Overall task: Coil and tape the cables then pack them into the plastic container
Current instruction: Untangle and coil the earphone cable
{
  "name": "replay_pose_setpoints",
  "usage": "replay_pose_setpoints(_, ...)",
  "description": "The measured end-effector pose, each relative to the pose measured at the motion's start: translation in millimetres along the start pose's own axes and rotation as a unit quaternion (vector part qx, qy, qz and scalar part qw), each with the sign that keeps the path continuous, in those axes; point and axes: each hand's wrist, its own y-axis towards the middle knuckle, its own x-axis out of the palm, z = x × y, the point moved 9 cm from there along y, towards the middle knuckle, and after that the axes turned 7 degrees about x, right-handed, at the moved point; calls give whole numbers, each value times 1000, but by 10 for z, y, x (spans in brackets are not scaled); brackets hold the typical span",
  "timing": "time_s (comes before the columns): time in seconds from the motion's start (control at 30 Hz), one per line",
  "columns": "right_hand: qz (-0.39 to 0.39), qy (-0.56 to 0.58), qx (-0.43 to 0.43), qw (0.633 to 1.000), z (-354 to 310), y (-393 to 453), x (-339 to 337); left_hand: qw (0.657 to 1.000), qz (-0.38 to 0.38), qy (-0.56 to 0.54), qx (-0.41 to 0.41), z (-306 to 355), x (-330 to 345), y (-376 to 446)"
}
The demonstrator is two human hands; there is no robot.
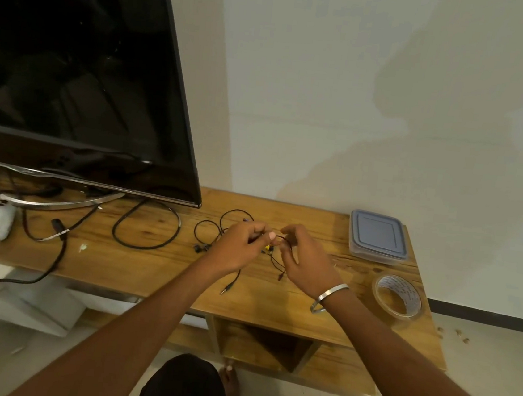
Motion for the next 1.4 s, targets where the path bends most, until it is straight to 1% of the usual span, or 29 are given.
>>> replay_pose_setpoints(0.1, -12, 9, -30, 999, -196, 23, 3, 999, -8, 29, 13, 33, 34, 37)
replay_pose_setpoints(0.17, -18, -27, -23, 999, -175, 72, 12, 999, -4, 41, 13, 54, 5, 43)
replay_pose_setpoints(0.23, -7, -79, -15, 997, -92, 105, -4, 999, -1, 42, 0, 52, -43, 34)
replay_pose_setpoints(0.33, 38, -99, 20, 994, 93, 117, -138, 999, 3, 45, -9, -11, -118, 9)
replay_pose_setpoints(0.5, 79, -114, 72, 988, 391, 81, -351, 999, 25, 46, -11, -86, -229, -11)
replay_pose_setpoints(0.63, 80, -112, 90, 986, 487, 53, -392, 998, 38, 54, -3, -100, -257, 23)
replay_pose_setpoints(0.73, 67, -51, 73, 994, 412, 43, -330, 998, 33, 52, 6, -59, -212, 46)
replay_pose_setpoints(0.83, 23, -12, 32, 999, 217, 52, -187, 998, 24, 51, 20, 26, -111, 89)
replay_pose_setpoints(0.93, -5, -13, -27, 1000, -55, 68, -73, 998, 12, 50, 33, 86, -29, 125)
replay_pose_setpoints(1.0, -15, -24, -40, 999, -128, 97, -29, 998, 17, 51, 30, 93, -39, 133)
replay_pose_setpoints(1.1, 5, -61, -40, 997, -98, 122, -79, 998, 20, 54, 25, 114, -103, 112)
replay_pose_setpoints(1.27, 50, -89, -4, 995, 110, 104, -285, 998, 16, 62, 13, 70, -191, 54)
replay_pose_setpoints(1.4, 80, -100, 55, 990, 372, 71, -443, 997, 28, 74, 9, -23, -295, 50)
